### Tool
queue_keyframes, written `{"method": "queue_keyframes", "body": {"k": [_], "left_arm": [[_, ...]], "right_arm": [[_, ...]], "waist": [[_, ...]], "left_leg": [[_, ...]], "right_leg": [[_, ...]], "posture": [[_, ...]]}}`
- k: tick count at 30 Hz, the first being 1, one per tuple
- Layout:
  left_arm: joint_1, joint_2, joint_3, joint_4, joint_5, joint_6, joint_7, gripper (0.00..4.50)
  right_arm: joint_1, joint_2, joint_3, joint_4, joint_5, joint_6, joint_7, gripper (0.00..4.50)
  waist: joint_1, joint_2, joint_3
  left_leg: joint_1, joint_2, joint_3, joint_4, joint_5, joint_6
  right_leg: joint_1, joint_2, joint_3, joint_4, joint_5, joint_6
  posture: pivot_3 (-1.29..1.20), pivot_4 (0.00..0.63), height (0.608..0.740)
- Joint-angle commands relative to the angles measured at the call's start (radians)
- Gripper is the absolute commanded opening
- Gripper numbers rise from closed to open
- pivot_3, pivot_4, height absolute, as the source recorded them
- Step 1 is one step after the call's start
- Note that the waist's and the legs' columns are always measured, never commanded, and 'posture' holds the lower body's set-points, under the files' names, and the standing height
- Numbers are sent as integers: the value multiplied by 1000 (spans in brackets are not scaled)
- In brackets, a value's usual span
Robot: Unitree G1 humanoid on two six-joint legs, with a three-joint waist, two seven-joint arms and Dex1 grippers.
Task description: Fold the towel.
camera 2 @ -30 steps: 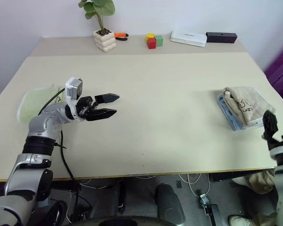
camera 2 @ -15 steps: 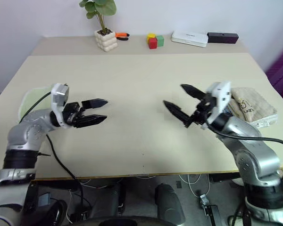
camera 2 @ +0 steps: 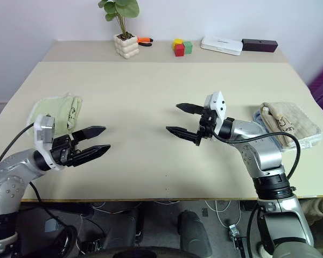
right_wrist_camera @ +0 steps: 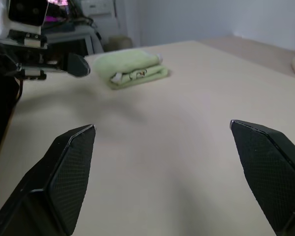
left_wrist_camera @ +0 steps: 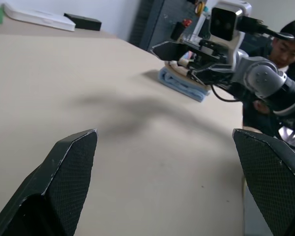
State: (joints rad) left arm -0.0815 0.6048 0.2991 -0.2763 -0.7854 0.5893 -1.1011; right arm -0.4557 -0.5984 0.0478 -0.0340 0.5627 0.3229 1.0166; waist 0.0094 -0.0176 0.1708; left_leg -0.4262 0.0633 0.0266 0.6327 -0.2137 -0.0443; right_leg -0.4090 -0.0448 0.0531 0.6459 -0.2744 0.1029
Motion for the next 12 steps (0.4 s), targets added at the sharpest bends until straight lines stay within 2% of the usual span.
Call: {"method": "queue_keyframes", "body": {"k": [1, 6, 12], "left_arm": [[-15, -20, -38, -1, 26, -60, 1, 4500], [-43, -37, -100, 48, 59, -108, -24, 4500], [-53, -37, -107, 64, 64, -141, -31, 4500]], "right_arm": [[-9, -36, -63, -17, -10, -3, 0, 4457], [-8, -59, -96, -6, -27, -9, -2, 4457], [-17, -47, -90, -35, -41, 7, -16, 4457]], "waist": [[-2, 0, 0], [-4, 0, 0], [-10, 0, 0]], "left_leg": [[0, 0, 0, 0, 0, 0], [0, 0, 0, 0, 0, 0], [0, 0, 0, -1, 0, 0]], "right_leg": [[0, 0, 0, 0, 0, 0], [0, 0, 0, 0, 0, 0], [-1, 1, 0, 0, 0, 0]], "posture": [[0, 150, 740], [0, 150, 740], [0, 150, 740]]}}
